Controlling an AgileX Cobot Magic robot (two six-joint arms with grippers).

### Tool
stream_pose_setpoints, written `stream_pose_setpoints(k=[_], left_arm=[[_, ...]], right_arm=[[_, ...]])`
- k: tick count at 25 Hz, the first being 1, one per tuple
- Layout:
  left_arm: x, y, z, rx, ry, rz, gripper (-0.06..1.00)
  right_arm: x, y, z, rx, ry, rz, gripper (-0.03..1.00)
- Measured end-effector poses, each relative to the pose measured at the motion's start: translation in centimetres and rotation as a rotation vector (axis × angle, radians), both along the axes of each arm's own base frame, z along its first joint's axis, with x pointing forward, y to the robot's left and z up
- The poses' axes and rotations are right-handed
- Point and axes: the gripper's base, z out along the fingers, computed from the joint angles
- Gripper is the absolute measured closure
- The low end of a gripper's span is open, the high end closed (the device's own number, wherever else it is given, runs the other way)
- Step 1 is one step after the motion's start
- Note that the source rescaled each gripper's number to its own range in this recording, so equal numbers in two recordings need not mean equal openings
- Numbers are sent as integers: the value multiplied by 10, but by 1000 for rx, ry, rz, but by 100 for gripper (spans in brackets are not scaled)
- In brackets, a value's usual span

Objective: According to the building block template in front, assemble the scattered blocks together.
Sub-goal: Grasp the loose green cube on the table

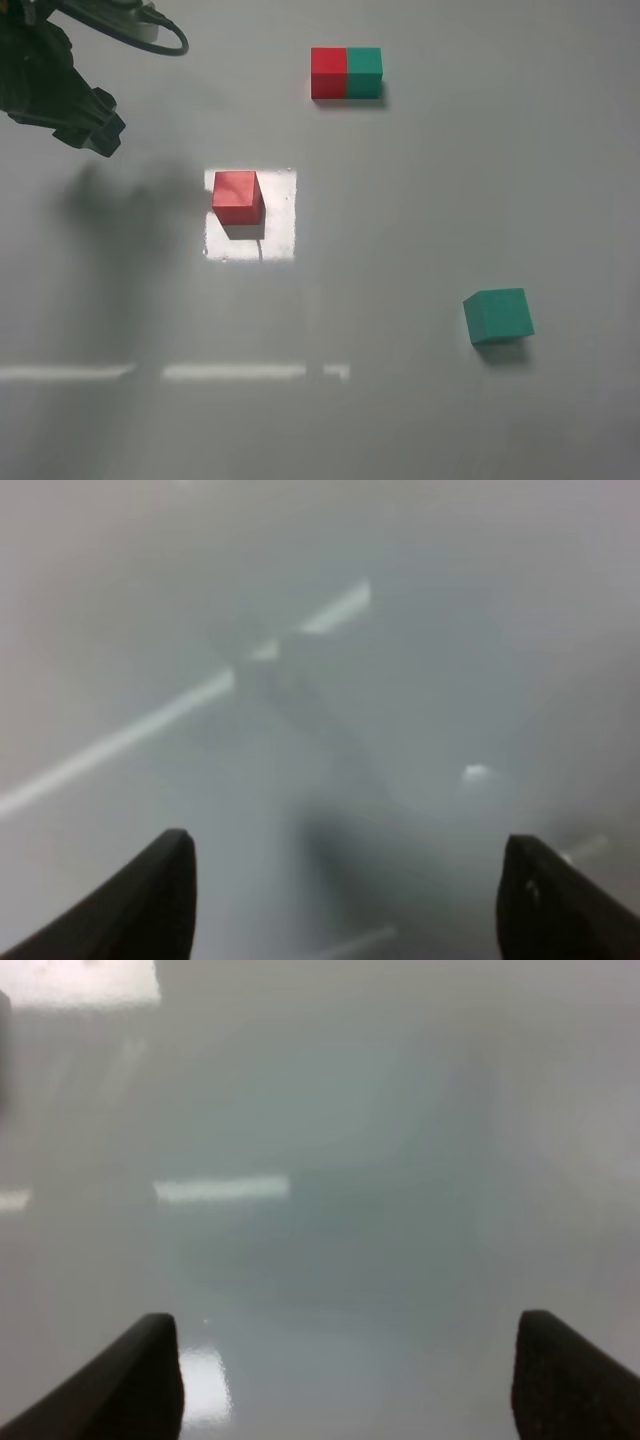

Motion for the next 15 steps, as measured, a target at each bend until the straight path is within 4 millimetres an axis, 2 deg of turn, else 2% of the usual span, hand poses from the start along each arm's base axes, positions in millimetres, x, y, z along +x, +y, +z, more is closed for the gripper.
stream_pose_setpoints(k=[3, 8, 12, 15], left_arm=[[-2, 16, 8, -53, -37, 79, 39], [-13, 29, 20, -89, -84, 141, 40], [-35, 45, 33, -128, -136, 191, 41], [-55, 65, 37, -141, -164, 243, 41]], right_arm=[[0, 0, 0, 0, 0, 0, 20], [0, 0, 0, 0, 0, 0, 20], [0, 0, 0, 1, 0, 0, 20], [0, 0, 0, 1, 0, 0, 20]])
